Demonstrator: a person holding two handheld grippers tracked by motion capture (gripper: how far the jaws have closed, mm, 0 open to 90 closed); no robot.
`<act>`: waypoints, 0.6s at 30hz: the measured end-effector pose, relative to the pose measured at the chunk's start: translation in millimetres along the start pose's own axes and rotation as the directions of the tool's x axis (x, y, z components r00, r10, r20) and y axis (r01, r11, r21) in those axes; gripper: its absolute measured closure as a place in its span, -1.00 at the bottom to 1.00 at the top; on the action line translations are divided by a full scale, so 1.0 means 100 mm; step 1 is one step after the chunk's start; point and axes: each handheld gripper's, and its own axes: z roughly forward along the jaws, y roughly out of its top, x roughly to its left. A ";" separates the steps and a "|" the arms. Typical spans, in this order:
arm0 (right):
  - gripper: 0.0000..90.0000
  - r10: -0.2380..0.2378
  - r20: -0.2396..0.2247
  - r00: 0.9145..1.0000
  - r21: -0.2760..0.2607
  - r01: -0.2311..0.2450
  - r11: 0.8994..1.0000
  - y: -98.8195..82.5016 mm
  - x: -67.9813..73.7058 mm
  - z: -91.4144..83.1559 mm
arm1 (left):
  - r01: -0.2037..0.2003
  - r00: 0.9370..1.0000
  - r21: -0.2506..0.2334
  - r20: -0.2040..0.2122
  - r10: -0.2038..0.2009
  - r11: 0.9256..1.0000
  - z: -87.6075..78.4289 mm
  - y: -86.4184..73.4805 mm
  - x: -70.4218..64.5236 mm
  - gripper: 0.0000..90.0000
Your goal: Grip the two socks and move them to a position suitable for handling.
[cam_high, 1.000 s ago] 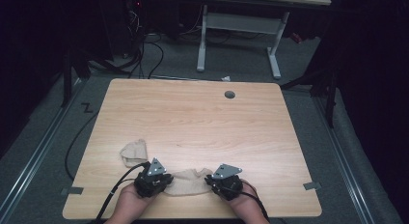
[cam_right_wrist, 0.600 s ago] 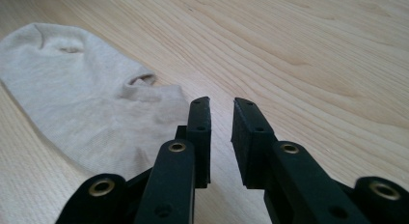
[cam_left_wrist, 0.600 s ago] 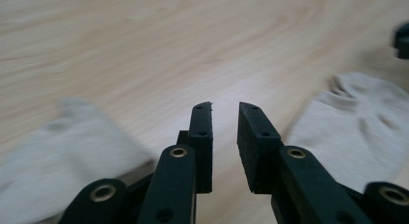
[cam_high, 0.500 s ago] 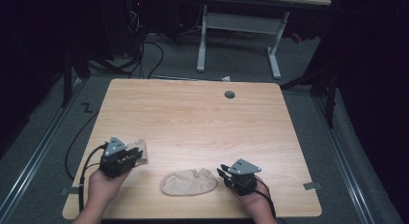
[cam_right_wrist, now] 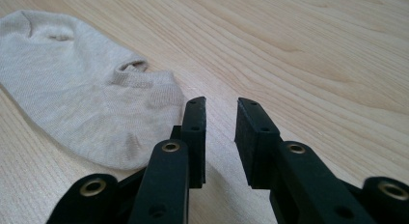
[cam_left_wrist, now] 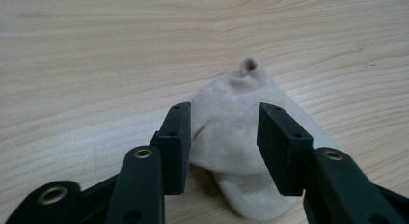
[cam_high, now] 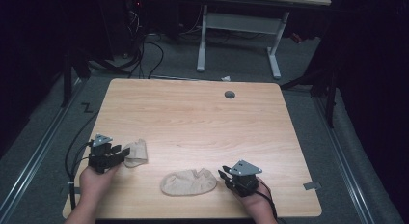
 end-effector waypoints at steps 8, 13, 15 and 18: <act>0.64 -0.011 -0.002 1.000 -0.002 0.011 1.000 0.01 0.01 0.00 | 0.032 0.999 0.036 0.016 -0.033 0.999 0.05 -0.05 0.01 0.88; 0.64 -0.008 -0.006 1.000 0.000 0.008 1.000 0.00 0.00 0.00 | -0.004 1.000 -0.020 0.003 0.004 1.000 -0.05 0.02 -0.08 0.92; 0.63 0.000 -0.010 1.000 -0.001 0.000 1.000 0.00 -0.01 0.01 | -0.019 1.000 -0.035 0.004 0.019 0.999 -0.07 0.05 -0.12 0.92; 0.63 0.000 -0.004 1.000 -0.004 0.000 1.000 0.00 -0.02 0.01 | -0.025 0.999 -0.056 0.021 0.026 0.998 -0.08 0.09 -0.20 0.93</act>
